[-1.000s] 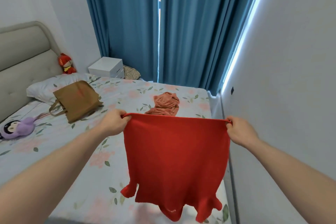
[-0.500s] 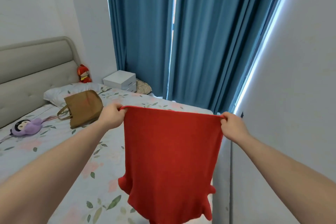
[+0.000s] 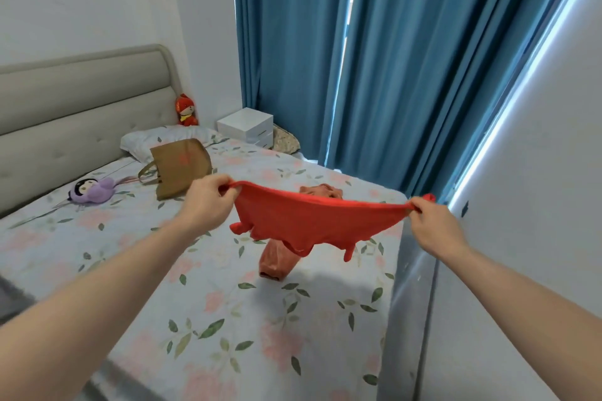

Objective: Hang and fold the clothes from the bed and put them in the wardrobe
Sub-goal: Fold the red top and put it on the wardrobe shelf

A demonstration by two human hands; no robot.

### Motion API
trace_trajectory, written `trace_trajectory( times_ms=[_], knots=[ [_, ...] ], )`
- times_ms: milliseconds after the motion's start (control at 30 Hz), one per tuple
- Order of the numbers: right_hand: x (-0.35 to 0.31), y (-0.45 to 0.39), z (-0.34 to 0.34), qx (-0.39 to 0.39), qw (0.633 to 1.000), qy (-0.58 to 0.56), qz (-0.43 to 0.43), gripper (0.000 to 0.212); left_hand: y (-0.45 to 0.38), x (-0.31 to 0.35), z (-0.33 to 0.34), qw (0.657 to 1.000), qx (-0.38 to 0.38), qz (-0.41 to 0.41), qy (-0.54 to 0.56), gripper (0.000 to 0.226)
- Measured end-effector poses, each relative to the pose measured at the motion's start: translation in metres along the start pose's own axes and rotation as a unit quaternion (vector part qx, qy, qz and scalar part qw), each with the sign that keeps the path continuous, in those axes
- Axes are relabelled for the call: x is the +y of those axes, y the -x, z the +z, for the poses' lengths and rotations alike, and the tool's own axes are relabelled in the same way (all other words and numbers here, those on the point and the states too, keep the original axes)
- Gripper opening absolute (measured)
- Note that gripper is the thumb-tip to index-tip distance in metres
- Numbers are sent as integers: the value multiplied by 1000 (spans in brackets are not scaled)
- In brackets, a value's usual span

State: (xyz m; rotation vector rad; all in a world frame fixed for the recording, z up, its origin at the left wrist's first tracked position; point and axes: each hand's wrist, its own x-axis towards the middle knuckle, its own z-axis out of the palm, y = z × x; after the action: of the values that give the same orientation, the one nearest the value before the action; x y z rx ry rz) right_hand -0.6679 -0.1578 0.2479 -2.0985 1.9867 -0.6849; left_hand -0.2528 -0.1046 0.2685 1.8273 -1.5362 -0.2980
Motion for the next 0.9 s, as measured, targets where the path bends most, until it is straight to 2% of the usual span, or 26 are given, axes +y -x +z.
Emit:
trace_trajectory(
  times_ms=[100, 267, 400, 567, 700, 800, 900],
  knots=[
    [26, 27, 46, -63, 997, 24, 20, 23, 29, -38, 39, 998, -61, -10, -13, 17],
    [90, 88, 142, -167, 982, 60, 70, 22, 100, -102, 111, 981, -187, -50, -28, 31],
    [133, 150, 200, -283, 951, 94, 82, 27, 172, -154, 170, 952, -285, -101, -58, 18],
    [171, 207, 242, -409, 900, 131, 71, 31, 252, -194, 232, 902, -395, -145, -94, 29],
    [204, 238, 264, -468, 869, 137, 87, 28, 296, -198, 266, 861, -457, -179, -132, 28],
    [221, 250, 279, -505, 844, 152, 97, 26, 311, -200, 283, 816, -523, -199, -146, 18],
    [233, 254, 302, -558, 800, 182, 125, 34, 317, -207, 297, 765, -582, -223, -165, 25]
  ],
)
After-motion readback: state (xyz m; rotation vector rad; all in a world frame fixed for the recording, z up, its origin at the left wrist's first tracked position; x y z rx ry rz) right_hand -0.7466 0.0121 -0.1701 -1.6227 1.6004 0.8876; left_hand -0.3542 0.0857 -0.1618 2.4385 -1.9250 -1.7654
